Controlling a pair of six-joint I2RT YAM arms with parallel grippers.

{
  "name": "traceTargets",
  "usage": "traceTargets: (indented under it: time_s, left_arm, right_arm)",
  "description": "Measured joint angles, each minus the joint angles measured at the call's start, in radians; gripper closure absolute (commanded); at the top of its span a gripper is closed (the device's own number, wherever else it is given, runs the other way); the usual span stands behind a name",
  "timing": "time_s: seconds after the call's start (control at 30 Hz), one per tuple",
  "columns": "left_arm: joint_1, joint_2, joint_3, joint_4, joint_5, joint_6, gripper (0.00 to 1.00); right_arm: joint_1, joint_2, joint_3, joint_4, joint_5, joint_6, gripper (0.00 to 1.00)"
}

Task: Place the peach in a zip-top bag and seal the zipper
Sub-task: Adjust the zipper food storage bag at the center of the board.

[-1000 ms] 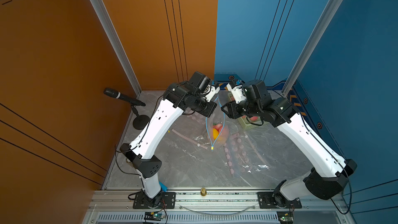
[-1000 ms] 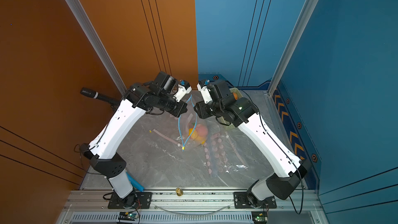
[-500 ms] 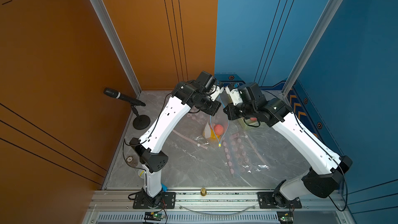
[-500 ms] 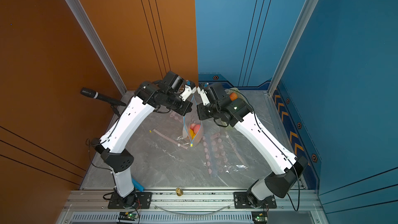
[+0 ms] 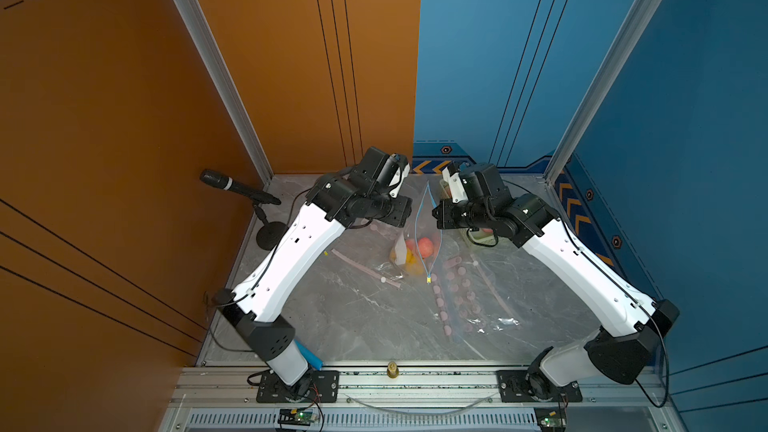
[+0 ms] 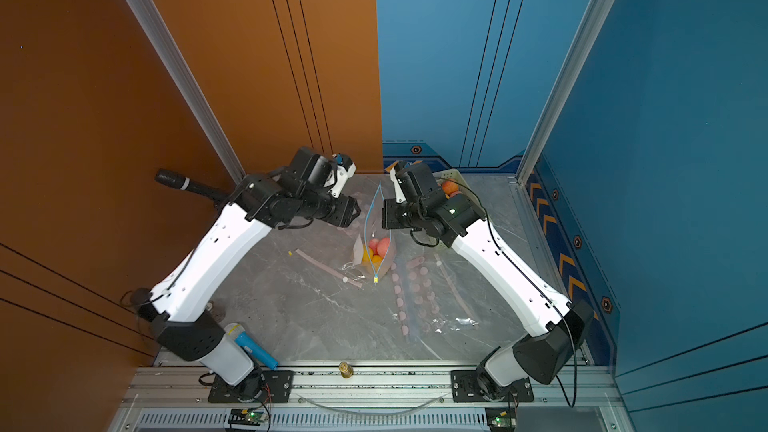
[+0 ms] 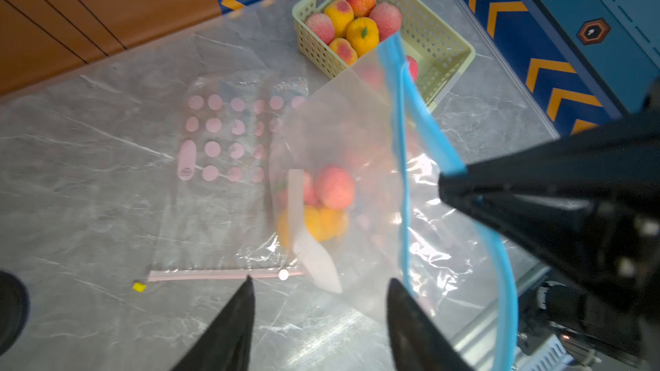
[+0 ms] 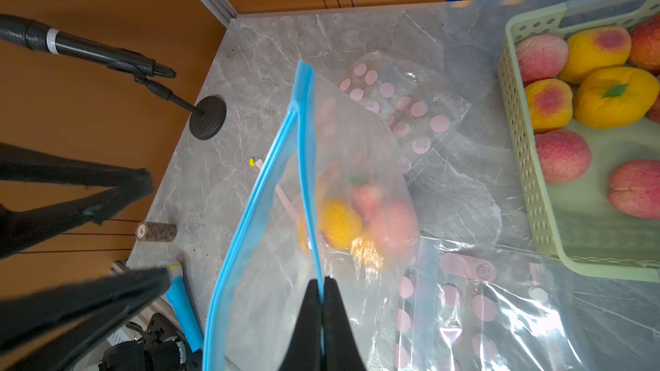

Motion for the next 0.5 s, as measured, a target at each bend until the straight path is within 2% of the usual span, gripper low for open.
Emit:
traceTargets:
  time_s: [0.03, 0.1, 0.23, 0.4, 0.5]
  left_arm:
    - [0.0, -0.08, -0.104, 0.074, -0.006, -0.011, 0.03]
    - [-0.001, -0.278, -0.359, 0.26, -0.016, -0.039, 0.02]
    - [-0.027, -0.558, -0.7, 0.542, -0.052, -0.077, 0.02]
    - [-0.138, -0.681, -0.912, 0.793, -0.123, -0.07, 0.02]
    - [-0.218, -0.694, -1.031, 0.961, -0.14, 0.007, 0.01]
  right_arm:
    - [-0.005, -0.004, -0.004, 0.009, 0.0, 0.016, 1.0]
    - [-0.017, -0.012, -0.013, 0.027, 0.0, 0.051, 1.0]
    - [-0.034, -0.021, -0.029, 0.063, 0.0, 0.111, 1.0]
    - [-0.039, -0.021, -0.04, 0.093, 0.004, 0.166, 1.0]
    - [-0.039, -0.021, -0.042, 0.11, 0.011, 0.192, 1.0]
